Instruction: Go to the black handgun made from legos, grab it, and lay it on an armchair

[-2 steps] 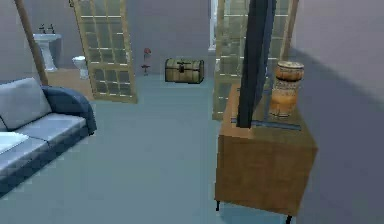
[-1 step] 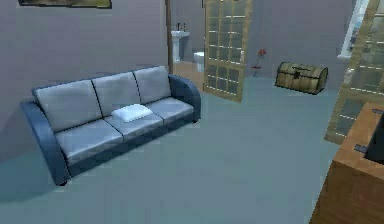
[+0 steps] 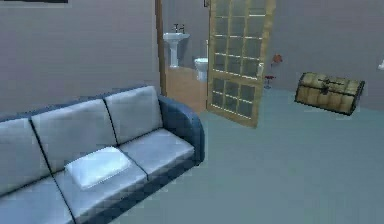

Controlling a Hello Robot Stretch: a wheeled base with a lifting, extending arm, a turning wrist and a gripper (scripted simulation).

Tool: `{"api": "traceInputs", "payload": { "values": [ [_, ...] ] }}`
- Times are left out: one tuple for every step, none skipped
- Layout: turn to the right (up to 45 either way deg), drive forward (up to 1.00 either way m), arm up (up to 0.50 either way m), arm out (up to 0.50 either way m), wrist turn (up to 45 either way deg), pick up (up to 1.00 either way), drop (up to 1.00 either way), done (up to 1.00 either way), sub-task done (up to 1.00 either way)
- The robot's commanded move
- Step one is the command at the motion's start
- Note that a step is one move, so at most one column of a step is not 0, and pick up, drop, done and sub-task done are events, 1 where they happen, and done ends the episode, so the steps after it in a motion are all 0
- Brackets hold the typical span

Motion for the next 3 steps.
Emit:
{"api": "traceInputs", "payload": {
  "values": [
    [21.0, 0.0, 0.0, 0.0, 0.0, 0.0, 0.0, 0.0, 0.0],
    [0.0, 1.0, 0.0, 0.0, 0.0, 0.0, 0.0, 0.0, 0.0],
    [6.0, 0.0, 0.0, 0.0, 0.0, 0.0, 0.0, 0.0, 0.0]
  ]
}}
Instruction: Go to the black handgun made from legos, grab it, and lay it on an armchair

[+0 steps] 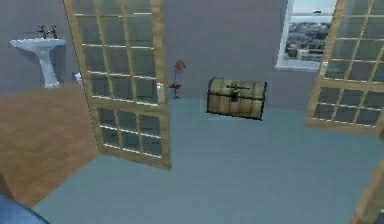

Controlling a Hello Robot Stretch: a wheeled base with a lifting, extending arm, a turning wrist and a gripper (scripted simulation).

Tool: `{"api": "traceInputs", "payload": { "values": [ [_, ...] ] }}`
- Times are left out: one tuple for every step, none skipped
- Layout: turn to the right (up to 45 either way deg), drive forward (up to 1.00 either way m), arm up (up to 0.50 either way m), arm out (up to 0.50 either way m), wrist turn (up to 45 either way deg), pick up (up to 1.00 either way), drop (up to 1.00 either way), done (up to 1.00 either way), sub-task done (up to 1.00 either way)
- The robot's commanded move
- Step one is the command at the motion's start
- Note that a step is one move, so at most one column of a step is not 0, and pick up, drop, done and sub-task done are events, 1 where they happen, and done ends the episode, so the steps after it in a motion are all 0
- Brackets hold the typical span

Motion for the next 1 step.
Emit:
{"api": "traceInputs", "payload": {
  "values": [
    [0.0, 0.75, 0.0, 0.0, 0.0, 0.0, 0.0, 0.0, 0.0]
  ]
}}
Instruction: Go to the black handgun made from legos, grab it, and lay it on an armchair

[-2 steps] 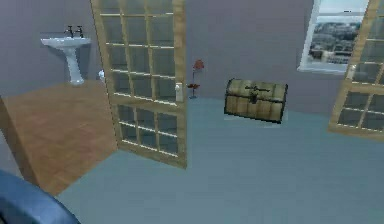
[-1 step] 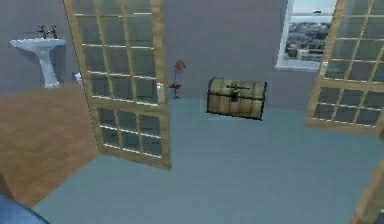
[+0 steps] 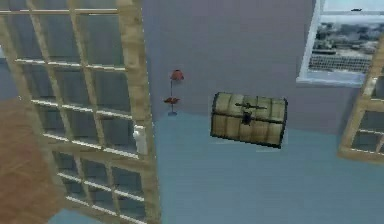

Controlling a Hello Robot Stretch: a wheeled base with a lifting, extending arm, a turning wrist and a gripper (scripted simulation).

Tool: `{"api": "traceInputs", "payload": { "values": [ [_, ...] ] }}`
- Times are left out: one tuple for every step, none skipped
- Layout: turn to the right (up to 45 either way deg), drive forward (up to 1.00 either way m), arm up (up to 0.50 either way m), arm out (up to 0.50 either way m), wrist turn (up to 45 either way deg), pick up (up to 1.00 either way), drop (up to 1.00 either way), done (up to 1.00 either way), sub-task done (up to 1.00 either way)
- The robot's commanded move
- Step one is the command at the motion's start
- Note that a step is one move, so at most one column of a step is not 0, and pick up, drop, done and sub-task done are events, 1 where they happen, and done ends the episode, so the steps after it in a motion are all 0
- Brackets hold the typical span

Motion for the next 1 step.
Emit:
{"api": "traceInputs", "payload": {
  "values": [
    [-39.0, 0.0, 0.0, 0.0, 0.0, 0.0, 0.0, 0.0, 0.0]
  ]
}}
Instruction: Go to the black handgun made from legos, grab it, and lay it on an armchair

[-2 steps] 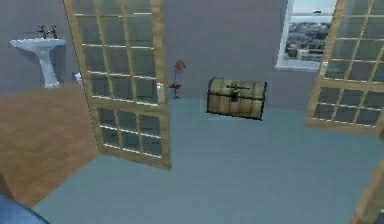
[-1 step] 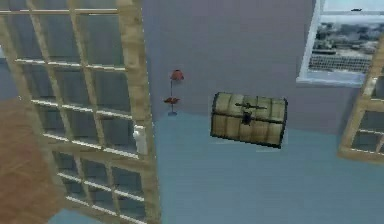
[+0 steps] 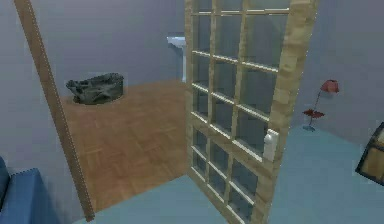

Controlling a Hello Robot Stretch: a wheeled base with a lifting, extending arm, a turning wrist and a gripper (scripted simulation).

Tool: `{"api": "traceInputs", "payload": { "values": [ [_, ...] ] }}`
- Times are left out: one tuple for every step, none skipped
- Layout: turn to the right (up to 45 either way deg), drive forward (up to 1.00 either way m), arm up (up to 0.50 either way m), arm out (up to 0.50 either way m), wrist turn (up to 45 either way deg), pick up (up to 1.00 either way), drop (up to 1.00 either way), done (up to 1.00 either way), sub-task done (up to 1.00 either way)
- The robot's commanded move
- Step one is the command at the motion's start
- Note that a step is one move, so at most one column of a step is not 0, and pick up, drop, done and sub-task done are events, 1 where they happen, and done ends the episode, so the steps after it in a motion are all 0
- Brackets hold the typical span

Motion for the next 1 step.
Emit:
{"api": "traceInputs", "payload": {
  "values": [
    [0.0, 0.35, 0.0, 0.0, 0.0, 0.0, 0.0, 0.0, 0.0]
  ]
}}
